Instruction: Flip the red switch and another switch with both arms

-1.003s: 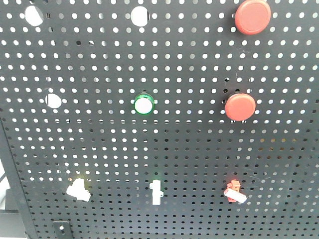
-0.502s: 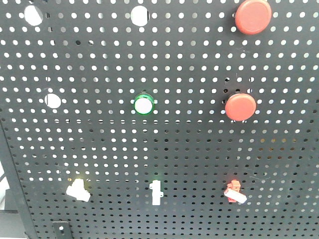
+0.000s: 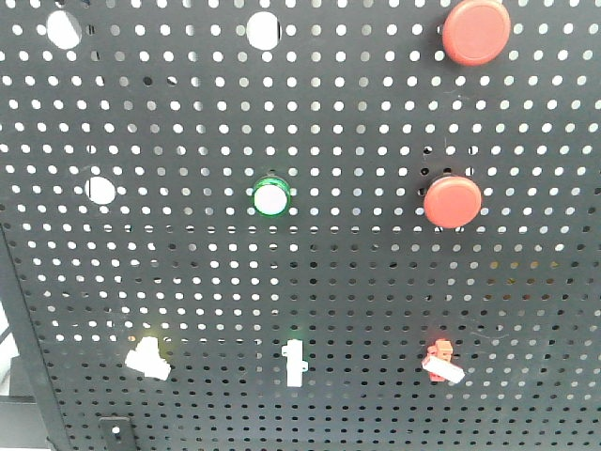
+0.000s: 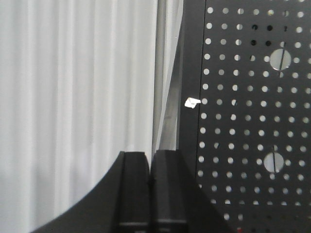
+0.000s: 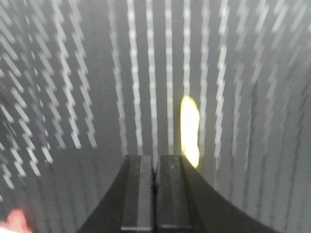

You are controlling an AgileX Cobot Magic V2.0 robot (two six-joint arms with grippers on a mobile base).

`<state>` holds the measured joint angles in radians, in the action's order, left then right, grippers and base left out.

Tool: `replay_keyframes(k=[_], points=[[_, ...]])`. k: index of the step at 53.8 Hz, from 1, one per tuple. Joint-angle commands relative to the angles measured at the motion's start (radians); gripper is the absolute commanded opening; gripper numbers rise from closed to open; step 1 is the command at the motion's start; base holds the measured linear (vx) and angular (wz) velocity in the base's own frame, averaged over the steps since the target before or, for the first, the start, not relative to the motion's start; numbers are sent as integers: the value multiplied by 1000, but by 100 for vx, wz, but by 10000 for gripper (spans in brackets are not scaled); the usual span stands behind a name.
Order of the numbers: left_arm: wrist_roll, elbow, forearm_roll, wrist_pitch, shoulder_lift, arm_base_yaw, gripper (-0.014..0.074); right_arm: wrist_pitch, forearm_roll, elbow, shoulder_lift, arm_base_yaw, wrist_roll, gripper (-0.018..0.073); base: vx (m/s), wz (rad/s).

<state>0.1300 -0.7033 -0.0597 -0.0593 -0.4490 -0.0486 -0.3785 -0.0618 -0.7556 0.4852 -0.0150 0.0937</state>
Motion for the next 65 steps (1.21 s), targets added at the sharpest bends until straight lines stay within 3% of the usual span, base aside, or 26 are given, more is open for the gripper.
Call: replay_keyframes(k=[1, 7, 12, 17, 22, 27, 33, 38, 50, 65], points=[[39, -38, 9, 110, -19, -7, 3, 64, 25, -37, 20, 7, -4, -6, 0, 0], [93, -38, 60, 40, -26, -25, 3, 51, 62, -37, 21, 7, -4, -6, 0, 0], [47, -38, 114, -36, -60, -76, 3, 51, 92, -37, 23, 7, -4, -6, 0, 0], [-87, -38, 226, -93, -118, -165, 3, 53, 98, -37, 32, 7, -4, -6, 0, 0], [-283, -38, 366, -107, -181, -264, 3, 52, 105, -37, 45, 7, -4, -6, 0, 0], [-487, -38, 495, -74, -248, -352, 3, 49, 112, -34, 57, 7, -4, -6, 0, 0], [-620, -38, 596, 4, -313, -396, 3, 49, 112, -34, 72, 7, -4, -6, 0, 0], [-646, -38, 634, 59, -369, -395, 3, 49, 112, -34, 75, 7, -4, -6, 0, 0], [-646, -38, 631, 69, -487, -395, 3, 50, 108, -34, 75, 7, -4, -6, 0, 0], [-646, -46, 631, 111, -500, -395, 3, 50, 108, -34, 75, 7, -4, -6, 0, 0]])
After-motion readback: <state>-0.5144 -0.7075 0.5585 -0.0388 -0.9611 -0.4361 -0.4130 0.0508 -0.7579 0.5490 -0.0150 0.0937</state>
